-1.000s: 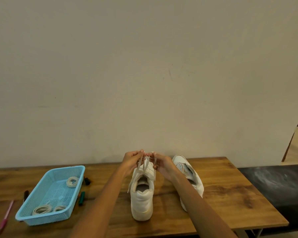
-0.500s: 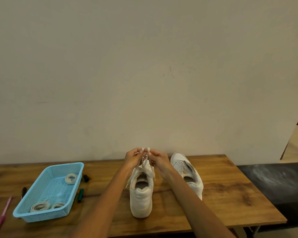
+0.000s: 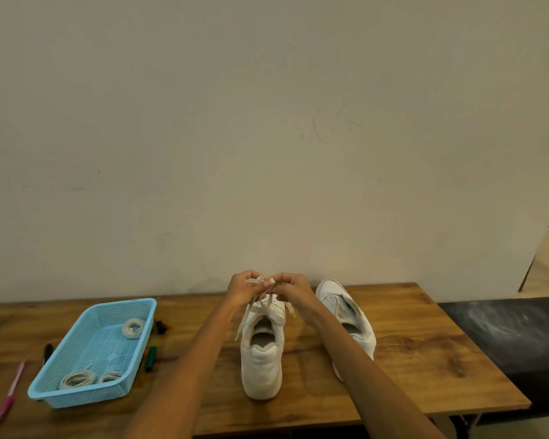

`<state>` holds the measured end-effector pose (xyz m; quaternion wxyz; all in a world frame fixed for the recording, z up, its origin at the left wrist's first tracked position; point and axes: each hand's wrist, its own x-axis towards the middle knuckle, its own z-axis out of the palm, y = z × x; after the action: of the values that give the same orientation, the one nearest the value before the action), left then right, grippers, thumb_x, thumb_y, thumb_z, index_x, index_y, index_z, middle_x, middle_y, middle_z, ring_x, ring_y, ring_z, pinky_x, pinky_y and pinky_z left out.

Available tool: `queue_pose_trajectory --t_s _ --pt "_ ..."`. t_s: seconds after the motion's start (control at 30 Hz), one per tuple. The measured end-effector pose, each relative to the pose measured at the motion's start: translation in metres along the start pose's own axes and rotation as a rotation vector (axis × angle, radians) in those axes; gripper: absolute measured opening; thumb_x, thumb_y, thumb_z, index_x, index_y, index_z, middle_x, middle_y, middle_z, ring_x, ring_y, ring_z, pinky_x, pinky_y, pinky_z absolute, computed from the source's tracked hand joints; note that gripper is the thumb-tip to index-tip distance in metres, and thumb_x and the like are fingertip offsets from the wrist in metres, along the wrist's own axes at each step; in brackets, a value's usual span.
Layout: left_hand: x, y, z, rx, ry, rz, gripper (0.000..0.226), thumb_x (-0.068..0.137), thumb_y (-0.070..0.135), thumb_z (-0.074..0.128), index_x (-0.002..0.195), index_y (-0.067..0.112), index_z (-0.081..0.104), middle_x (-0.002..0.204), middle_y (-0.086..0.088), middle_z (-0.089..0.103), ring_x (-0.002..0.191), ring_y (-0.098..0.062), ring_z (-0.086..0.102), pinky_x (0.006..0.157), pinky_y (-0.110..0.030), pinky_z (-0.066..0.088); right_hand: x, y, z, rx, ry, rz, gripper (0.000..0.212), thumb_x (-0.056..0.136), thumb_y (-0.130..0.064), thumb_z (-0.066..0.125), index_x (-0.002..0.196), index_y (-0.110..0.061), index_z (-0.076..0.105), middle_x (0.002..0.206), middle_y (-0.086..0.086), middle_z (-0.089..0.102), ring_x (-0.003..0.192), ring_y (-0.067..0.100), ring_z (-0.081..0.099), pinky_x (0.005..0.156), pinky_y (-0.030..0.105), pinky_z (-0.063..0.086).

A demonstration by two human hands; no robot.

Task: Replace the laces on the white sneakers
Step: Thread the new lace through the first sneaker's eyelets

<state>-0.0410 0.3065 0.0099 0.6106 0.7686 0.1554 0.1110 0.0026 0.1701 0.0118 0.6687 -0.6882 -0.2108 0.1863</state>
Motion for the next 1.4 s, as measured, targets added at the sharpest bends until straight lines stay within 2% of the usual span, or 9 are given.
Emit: queue_pose_trajectory --t_s 0.1,0.23,0.57,0.67,0.73,0.83,1.07,1.27,1.4 --pt "-0.002 0.000 0.002 0.013 0.039 -0.033 0.015 0.082 0.013 0.071 0.081 0.008 0.058 0.069 -0.006 0.062 0.049 -0.008 0.059 0.045 -0.016 0.045 -0.001 0.005 -0.002 -0.044 -0.020 -0.019 0.009 0.086 -0.002 0.063 0.092 -0.005 0.069 0.075 0.002 0.068 0.066 0.007 0.061 0.060 0.016 0.048" --pt "-0.008 0.001 0.006 -0.073 -0.019 -0.049 0.011 0.088 0.006 0.063 0.081 0.004 0.055 0.066 -0.007 0.062 0.044 -0.003 0.060 0.045 -0.016 0.048 0.002 0.015 0.000 0.005 0.167 -0.004 0.014 0.091 -0.010 0.059 0.085 -0.003 0.069 0.065 0.007 0.059 0.056 0.013 0.048 0.054 0.020 0.043" --pt "-0.006 0.002 -0.003 0.359 -0.026 0.180 0.025 0.075 0.002 0.075 0.070 0.017 0.056 0.071 0.001 0.064 0.072 -0.016 0.065 0.063 -0.015 0.051 0.011 0.021 0.013 -0.144 0.272 0.129 0.013 0.087 -0.020 0.065 0.081 -0.016 0.054 0.080 0.009 0.062 0.057 0.011 0.052 0.050 0.022 0.042" --pt "-0.007 -0.003 -0.002 0.291 0.074 0.134 0.020 0.076 0.008 0.077 0.074 0.012 0.057 0.074 -0.004 0.065 0.070 -0.017 0.064 0.056 -0.013 0.048 0.003 0.015 0.012 -0.171 0.206 0.097 0.006 0.084 -0.010 0.066 0.090 -0.010 0.065 0.078 0.006 0.064 0.055 0.005 0.055 0.050 0.016 0.042" --pt "-0.008 -0.007 -0.001 0.236 0.109 0.085 0.018 0.078 0.010 0.075 0.077 0.010 0.058 0.072 -0.005 0.065 0.066 -0.016 0.063 0.052 -0.012 0.048 -0.002 0.012 0.009 -0.247 0.107 0.059 0.024 0.081 -0.005 0.068 0.105 -0.005 0.068 0.088 0.006 0.066 0.068 0.005 0.059 0.059 0.015 0.046" --pt "-0.010 -0.007 0.004 0.251 0.068 0.072 0.013 0.081 0.009 0.073 0.085 0.007 0.060 0.078 -0.006 0.066 0.071 -0.017 0.064 0.057 -0.014 0.050 -0.007 0.012 0.007 -0.403 0.044 -0.012 0.027 0.077 -0.004 0.071 0.104 -0.003 0.071 0.088 0.014 0.067 0.077 0.014 0.058 0.072 0.024 0.049" --pt "-0.019 -0.003 0.011 0.481 0.142 0.310 0.012 0.085 0.003 0.065 0.078 0.011 0.059 0.080 -0.008 0.068 0.074 -0.019 0.064 0.066 -0.016 0.050 -0.004 0.008 0.011 -0.670 0.070 -0.032 0.019 0.089 -0.013 0.061 0.096 0.001 0.071 0.063 0.001 0.050 0.058 0.011 0.042 0.056 0.017 0.034" --pt "-0.018 0.003 0.009 0.417 0.161 0.085 0.012 0.081 0.015 0.073 0.086 0.005 0.069 0.081 -0.003 0.065 0.076 -0.016 0.059 0.066 -0.021 0.044 -0.004 0.014 0.011 -0.783 0.027 -0.008 0.033 0.092 -0.013 0.056 0.063 -0.021 0.042 0.065 -0.007 0.042 0.058 0.003 0.037 0.052 0.011 0.030" --pt "-0.018 0.006 0.005 0.193 0.134 -0.103 0.015 0.082 0.015 0.072 0.072 0.010 0.063 0.068 -0.002 0.061 0.059 -0.011 0.051 0.051 -0.021 0.039 -0.009 0.017 0.010 -0.840 0.132 -0.170 0.016 0.084 -0.025 0.066 0.091 -0.011 0.062 0.084 0.000 0.061 0.075 0.012 0.051 0.060 0.017 0.036"
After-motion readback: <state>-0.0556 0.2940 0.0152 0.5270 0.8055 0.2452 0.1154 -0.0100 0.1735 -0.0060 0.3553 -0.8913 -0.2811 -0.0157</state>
